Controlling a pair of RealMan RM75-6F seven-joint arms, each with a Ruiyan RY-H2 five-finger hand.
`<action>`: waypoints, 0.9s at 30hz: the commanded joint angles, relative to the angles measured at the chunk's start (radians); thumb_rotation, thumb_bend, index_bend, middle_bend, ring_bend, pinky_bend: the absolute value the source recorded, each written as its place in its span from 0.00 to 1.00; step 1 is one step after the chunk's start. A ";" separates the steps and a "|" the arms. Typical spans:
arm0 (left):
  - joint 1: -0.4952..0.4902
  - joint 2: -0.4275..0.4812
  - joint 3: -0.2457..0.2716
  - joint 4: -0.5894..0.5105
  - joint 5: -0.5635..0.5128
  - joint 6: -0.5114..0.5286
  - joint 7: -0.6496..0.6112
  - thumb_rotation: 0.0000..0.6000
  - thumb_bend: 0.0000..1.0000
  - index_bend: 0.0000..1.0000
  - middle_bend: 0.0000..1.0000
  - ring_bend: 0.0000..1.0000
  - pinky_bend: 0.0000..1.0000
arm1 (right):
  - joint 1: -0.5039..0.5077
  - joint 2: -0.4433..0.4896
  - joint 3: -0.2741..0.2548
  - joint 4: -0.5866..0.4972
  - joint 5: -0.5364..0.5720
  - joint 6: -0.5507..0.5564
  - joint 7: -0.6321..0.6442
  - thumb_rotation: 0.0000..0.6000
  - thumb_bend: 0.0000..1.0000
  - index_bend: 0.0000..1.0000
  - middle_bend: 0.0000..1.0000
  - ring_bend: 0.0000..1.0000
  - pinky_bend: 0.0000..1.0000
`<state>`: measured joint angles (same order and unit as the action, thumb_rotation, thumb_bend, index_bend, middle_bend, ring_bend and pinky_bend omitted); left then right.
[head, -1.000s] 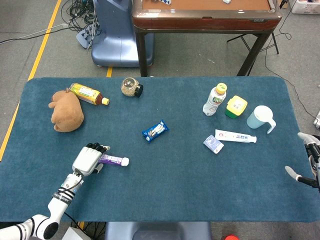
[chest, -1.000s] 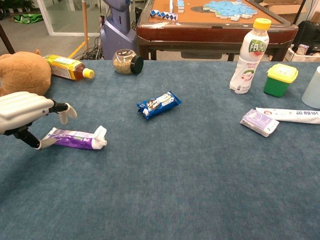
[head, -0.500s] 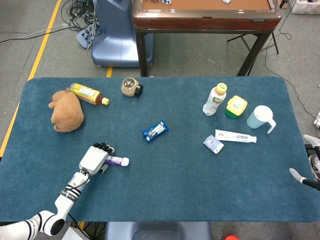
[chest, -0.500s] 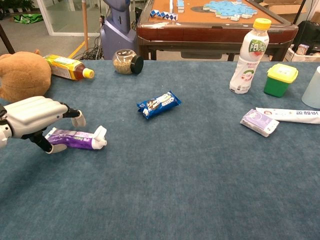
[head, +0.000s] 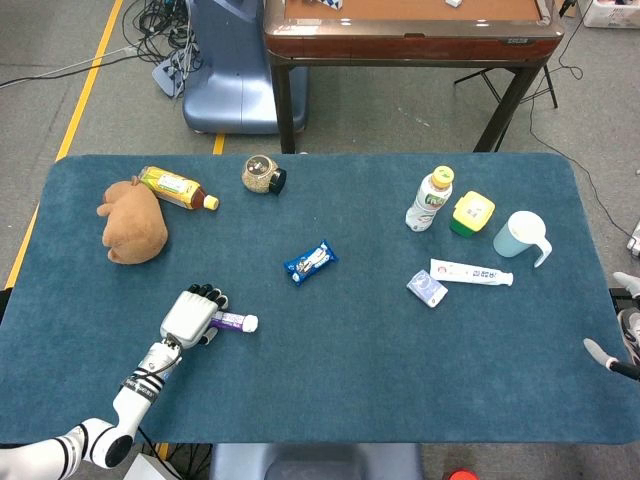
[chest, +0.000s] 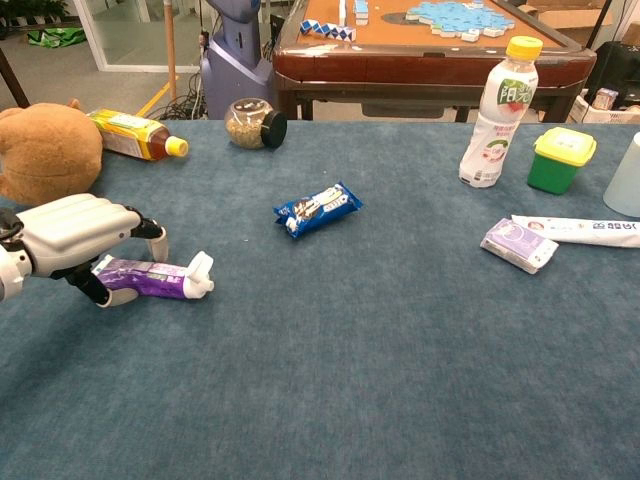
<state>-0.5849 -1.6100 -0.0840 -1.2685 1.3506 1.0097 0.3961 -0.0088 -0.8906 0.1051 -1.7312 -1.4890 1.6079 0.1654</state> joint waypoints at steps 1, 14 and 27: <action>-0.002 0.000 0.001 0.002 -0.001 -0.001 -0.005 1.00 0.26 0.39 0.32 0.22 0.25 | -0.001 0.001 0.000 -0.001 0.000 0.000 0.001 1.00 0.20 0.17 0.22 0.16 0.17; -0.005 -0.001 0.016 0.062 0.086 0.061 -0.159 1.00 0.33 0.54 0.50 0.36 0.25 | -0.002 0.008 0.000 -0.021 -0.014 0.005 -0.015 1.00 0.20 0.17 0.22 0.16 0.17; -0.030 0.117 -0.001 -0.051 0.143 0.077 -0.423 1.00 0.37 0.58 0.59 0.43 0.32 | 0.104 0.054 -0.008 -0.136 -0.142 -0.119 -0.121 1.00 0.21 0.17 0.22 0.16 0.17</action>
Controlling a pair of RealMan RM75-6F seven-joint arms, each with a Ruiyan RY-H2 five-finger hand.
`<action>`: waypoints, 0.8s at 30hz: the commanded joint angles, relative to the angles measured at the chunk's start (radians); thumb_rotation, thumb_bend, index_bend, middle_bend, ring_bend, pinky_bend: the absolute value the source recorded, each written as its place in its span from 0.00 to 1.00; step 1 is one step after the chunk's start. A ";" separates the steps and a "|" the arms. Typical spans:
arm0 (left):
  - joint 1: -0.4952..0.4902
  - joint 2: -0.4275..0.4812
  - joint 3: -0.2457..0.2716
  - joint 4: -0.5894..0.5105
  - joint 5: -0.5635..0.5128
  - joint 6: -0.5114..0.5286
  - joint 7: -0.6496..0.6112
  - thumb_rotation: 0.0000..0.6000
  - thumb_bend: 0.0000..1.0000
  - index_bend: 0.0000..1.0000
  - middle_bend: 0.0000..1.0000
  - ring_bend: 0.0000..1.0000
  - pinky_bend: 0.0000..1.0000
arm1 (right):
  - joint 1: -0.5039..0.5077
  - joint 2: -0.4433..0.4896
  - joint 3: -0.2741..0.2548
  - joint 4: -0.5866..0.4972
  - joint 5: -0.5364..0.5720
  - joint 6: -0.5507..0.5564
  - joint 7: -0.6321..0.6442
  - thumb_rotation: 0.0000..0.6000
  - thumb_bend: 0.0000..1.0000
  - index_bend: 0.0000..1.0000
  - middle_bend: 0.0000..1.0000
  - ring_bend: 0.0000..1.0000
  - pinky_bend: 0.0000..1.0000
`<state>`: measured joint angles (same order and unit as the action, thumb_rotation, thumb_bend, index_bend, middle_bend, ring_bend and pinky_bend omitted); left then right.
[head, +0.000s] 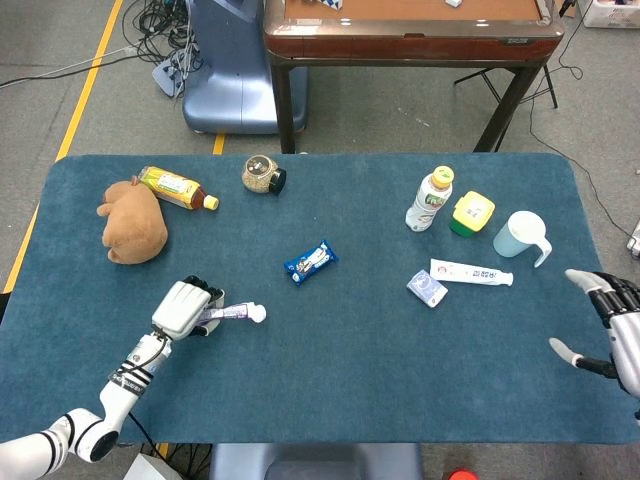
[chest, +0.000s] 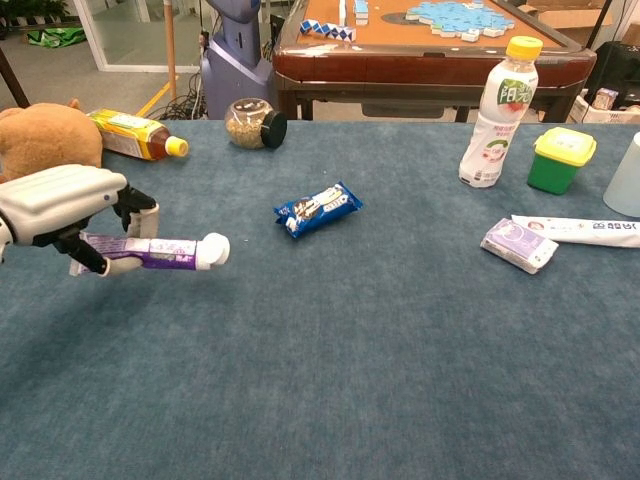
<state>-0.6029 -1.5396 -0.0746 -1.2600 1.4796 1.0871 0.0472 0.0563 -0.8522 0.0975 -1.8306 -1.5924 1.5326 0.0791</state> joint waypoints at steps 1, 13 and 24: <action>-0.016 0.056 -0.013 -0.073 0.020 0.000 -0.095 1.00 0.38 0.58 0.60 0.43 0.33 | 0.055 0.018 0.002 -0.049 -0.051 -0.061 -0.047 1.00 0.23 0.17 0.22 0.16 0.17; -0.084 0.080 -0.017 -0.118 0.102 -0.019 -0.424 1.00 0.40 0.58 0.62 0.44 0.34 | 0.281 -0.004 0.045 -0.183 -0.150 -0.319 -0.197 1.00 0.38 0.20 0.22 0.16 0.17; -0.141 0.060 -0.010 -0.110 0.117 -0.060 -0.538 1.00 0.40 0.59 0.62 0.44 0.34 | 0.465 -0.182 0.084 -0.164 -0.109 -0.513 -0.354 0.98 0.40 0.29 0.20 0.08 0.14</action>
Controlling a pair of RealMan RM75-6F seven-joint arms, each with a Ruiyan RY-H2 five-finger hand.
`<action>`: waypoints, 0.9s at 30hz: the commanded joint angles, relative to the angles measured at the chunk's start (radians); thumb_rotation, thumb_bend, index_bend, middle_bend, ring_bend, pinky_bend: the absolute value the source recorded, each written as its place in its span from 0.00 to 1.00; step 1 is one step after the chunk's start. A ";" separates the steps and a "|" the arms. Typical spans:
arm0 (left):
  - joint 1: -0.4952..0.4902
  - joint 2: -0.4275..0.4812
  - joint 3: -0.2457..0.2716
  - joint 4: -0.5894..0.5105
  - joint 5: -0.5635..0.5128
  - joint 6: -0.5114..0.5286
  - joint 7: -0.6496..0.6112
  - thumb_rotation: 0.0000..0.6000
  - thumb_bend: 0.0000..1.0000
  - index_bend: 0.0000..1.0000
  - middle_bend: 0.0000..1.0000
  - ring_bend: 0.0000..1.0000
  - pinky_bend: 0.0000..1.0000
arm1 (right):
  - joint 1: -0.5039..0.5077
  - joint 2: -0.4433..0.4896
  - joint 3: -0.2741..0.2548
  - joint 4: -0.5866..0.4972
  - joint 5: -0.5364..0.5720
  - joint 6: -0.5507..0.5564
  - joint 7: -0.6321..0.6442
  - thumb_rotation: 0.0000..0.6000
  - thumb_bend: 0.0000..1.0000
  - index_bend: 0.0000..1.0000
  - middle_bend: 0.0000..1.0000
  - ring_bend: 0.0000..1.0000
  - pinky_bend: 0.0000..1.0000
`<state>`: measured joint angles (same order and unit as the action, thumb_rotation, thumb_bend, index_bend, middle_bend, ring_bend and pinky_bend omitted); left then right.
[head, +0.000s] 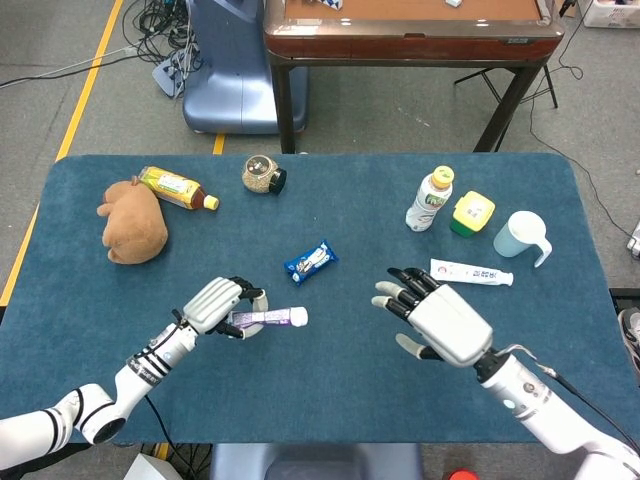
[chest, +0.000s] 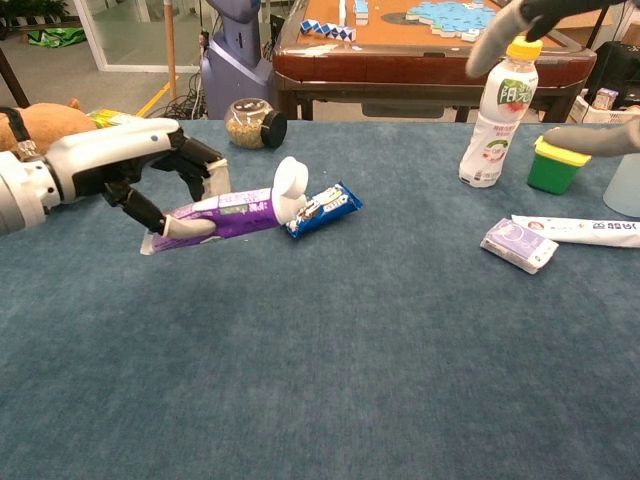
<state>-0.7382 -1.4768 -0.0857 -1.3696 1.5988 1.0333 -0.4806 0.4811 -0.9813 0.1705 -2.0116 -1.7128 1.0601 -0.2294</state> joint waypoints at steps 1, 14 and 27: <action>-0.009 -0.003 0.001 -0.001 -0.004 -0.009 -0.016 1.00 0.40 0.59 0.63 0.44 0.34 | 0.051 -0.070 0.014 0.025 0.013 -0.047 -0.062 0.96 0.40 0.30 0.20 0.07 0.14; -0.034 -0.017 -0.006 -0.009 -0.030 -0.025 -0.045 1.00 0.40 0.59 0.63 0.44 0.35 | 0.162 -0.247 0.035 0.106 0.062 -0.094 -0.179 0.89 0.40 0.33 0.18 0.05 0.12; -0.041 -0.033 0.006 0.003 -0.035 -0.023 -0.027 1.00 0.40 0.59 0.63 0.44 0.35 | 0.248 -0.344 0.030 0.162 0.122 -0.150 -0.240 0.89 0.40 0.33 0.18 0.05 0.12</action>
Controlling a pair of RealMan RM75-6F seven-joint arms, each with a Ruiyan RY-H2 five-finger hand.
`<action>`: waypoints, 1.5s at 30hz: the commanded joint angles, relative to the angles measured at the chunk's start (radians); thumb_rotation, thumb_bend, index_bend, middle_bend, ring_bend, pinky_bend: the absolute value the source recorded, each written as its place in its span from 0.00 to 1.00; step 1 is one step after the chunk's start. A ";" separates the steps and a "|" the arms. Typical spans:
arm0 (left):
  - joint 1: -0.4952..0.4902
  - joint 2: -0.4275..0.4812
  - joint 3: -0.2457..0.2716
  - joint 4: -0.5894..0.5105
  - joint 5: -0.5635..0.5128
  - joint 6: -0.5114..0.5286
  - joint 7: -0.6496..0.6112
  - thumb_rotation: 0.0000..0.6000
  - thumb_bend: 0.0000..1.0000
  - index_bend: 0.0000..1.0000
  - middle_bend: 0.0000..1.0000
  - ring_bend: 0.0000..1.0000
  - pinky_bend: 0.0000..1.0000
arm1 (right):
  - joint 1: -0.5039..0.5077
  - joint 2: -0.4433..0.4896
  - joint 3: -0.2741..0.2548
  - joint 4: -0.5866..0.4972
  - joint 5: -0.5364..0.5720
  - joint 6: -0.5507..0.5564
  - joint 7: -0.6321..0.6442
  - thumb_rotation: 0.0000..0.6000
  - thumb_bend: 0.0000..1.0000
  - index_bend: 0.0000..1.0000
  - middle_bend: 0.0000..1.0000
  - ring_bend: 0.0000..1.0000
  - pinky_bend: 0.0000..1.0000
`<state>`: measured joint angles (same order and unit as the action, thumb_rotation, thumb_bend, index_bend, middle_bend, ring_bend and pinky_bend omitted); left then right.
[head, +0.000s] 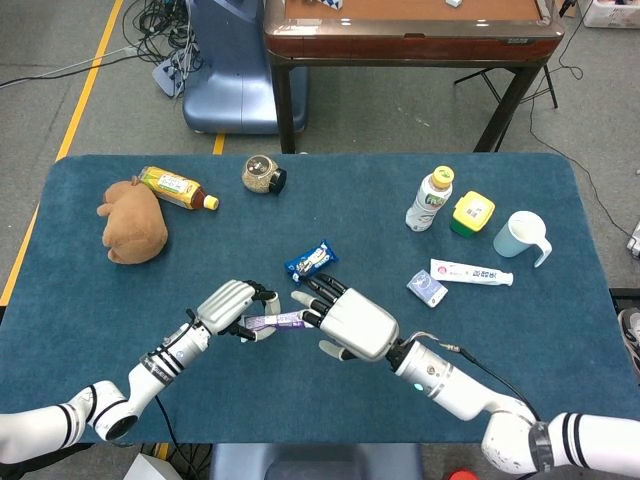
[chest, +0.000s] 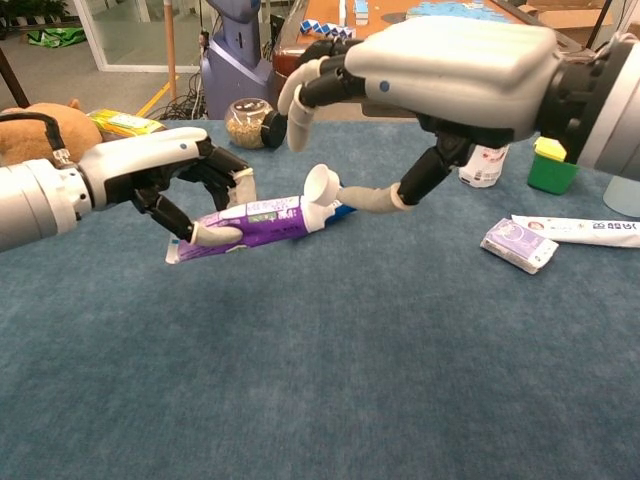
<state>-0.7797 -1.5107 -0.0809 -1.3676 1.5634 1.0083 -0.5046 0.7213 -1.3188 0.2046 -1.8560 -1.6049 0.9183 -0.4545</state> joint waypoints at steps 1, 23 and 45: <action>0.000 0.002 0.002 0.002 0.001 0.003 -0.005 1.00 0.40 0.59 0.63 0.44 0.35 | 0.010 -0.008 -0.006 0.008 0.020 -0.009 -0.019 0.89 0.40 0.33 0.18 0.05 0.12; 0.007 0.028 0.010 -0.011 -0.002 0.027 -0.058 1.00 0.40 0.60 0.64 0.44 0.35 | 0.008 -0.004 -0.058 0.051 0.117 0.012 -0.021 0.90 0.41 0.33 0.18 0.05 0.12; 0.034 0.019 0.023 0.001 0.031 0.102 -0.023 1.00 0.40 0.60 0.64 0.45 0.38 | -0.066 -0.004 -0.069 0.027 0.049 0.212 0.407 0.90 0.17 0.21 0.13 0.04 0.10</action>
<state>-0.7463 -1.4905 -0.0568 -1.3651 1.5940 1.1085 -0.5265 0.6714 -1.3149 0.1279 -1.8333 -1.5631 1.1002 -0.1299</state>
